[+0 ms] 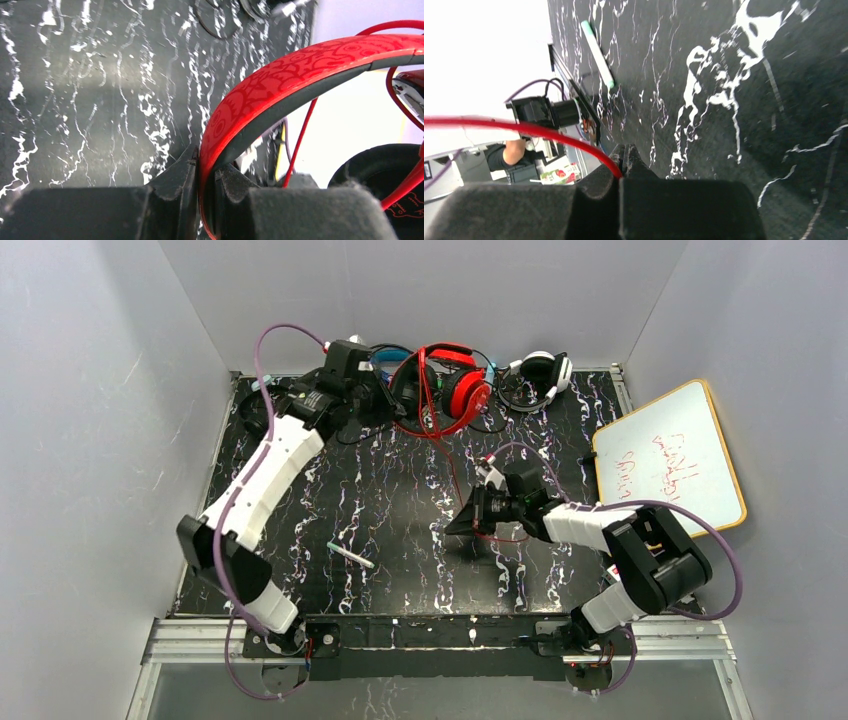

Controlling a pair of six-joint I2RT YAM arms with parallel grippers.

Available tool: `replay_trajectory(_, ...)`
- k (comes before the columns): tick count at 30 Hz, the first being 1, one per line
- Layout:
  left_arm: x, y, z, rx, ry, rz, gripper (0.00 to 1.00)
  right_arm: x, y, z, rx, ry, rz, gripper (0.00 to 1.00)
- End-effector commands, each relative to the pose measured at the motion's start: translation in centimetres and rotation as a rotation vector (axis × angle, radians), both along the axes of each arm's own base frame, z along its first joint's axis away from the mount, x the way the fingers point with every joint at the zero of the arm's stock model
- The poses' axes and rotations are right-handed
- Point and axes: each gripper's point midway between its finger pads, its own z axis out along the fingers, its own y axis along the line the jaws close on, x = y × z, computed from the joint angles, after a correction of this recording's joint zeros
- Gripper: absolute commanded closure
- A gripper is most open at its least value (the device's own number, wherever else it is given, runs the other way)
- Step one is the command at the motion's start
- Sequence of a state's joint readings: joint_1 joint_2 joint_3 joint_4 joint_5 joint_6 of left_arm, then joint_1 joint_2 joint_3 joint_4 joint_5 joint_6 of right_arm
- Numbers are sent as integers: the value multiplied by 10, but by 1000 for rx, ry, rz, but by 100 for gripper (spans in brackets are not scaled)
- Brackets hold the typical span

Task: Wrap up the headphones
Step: Wrap the headphones cable around the headphones.

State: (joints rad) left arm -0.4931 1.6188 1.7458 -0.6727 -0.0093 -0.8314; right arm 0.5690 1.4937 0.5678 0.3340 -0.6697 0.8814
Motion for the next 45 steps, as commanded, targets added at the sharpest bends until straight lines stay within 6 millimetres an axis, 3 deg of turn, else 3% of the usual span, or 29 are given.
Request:
replay_trajectory(1, -46, -10, 56, -122, -119, -194, 100, 34, 1, 22, 73, -97, -17, 99)
replay_trajectory(6, -79, -9, 72, -161, -146, -291, 100, 53, -13, 19, 96, -77, -58, 99)
replay_trajectory(9, -92, -2, 69, -138, -152, -313, 100, 63, -24, 16, 87, -76, -93, 99)
replay_trajectory(14, -95, 15, 52, -60, -144, -268, 100, 67, -38, 6, 42, -75, -126, 99)
replay_trajectory(17, -88, 27, 39, 3, -140, -213, 100, 64, -43, 4, 30, -73, -126, 99)
replay_trajectory(22, -67, 64, 21, 168, -157, -37, 100, 54, -47, 0, 19, -60, -117, 99)
replay_trajectory(30, -37, 104, 40, 280, -203, 238, 100, 38, -53, -17, -7, -14, -117, 99)
replay_trajectory(39, -3, 98, 51, 215, -224, 320, 100, 25, -52, -22, 29, 30, -101, 99)
replay_trajectory(42, -1, 73, 57, 117, -217, 219, 100, 23, -53, -23, 27, 28, -94, 99)
replay_trajectory(45, -8, 34, 71, -11, -257, 16, 100, 26, -51, -21, 35, 21, -85, 99)
